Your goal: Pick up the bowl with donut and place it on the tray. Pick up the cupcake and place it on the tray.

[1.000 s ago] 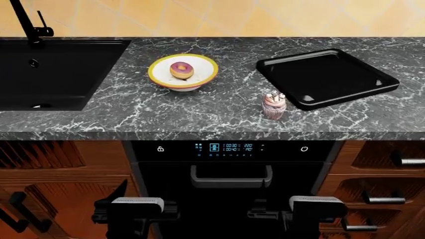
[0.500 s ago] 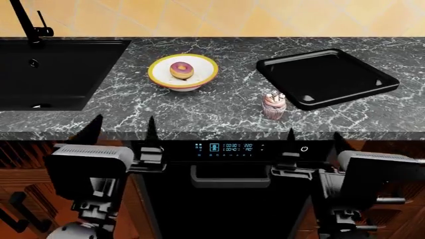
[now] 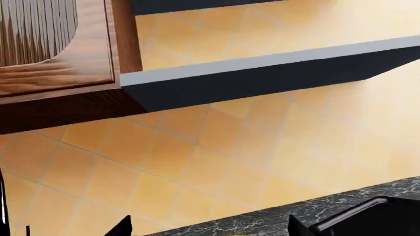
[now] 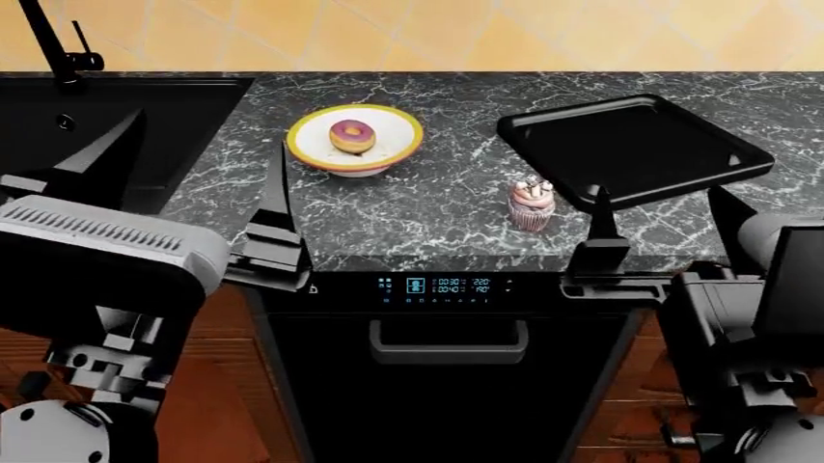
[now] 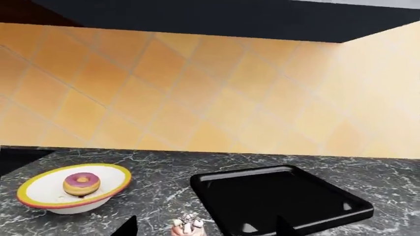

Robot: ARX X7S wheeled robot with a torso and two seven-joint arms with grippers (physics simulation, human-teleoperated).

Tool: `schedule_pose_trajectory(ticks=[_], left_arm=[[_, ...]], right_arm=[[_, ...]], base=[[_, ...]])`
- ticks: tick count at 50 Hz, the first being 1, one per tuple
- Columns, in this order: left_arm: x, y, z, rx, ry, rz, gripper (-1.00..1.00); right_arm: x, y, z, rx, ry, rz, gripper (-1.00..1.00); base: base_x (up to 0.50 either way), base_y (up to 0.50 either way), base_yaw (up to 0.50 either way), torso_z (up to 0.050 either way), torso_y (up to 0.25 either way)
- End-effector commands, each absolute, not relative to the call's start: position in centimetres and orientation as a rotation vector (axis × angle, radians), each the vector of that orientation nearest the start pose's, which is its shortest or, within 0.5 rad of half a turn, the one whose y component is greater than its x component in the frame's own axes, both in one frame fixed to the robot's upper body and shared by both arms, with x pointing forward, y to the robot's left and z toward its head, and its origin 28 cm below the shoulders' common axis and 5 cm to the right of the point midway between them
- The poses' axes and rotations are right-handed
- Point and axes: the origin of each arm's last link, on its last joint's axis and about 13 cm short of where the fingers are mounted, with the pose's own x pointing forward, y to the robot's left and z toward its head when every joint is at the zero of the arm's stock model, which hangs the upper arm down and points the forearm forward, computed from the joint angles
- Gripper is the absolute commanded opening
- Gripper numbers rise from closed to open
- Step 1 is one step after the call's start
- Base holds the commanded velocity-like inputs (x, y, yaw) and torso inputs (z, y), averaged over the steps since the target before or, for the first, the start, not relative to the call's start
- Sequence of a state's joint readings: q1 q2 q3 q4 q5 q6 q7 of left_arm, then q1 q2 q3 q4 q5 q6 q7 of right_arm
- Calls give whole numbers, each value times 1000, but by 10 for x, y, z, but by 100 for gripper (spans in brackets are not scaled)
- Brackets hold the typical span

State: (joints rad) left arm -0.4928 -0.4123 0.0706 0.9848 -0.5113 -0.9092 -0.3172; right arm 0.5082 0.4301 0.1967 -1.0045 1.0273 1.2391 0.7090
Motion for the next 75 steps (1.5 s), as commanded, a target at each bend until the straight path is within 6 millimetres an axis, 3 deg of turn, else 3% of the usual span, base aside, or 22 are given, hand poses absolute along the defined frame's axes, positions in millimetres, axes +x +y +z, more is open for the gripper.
schedule_pose_trajectory(ticks=[1,75], left_arm=[[195,219,237,169,-491,-142,100],[196,217,236,178,-472,-154,100]], right_arm=[[177,-120,227,-110,-203,-37,100],[176,-121,236,-140,-217,-36,100]], base=[[0,0,0,0,0],[154,0,0,0,0]])
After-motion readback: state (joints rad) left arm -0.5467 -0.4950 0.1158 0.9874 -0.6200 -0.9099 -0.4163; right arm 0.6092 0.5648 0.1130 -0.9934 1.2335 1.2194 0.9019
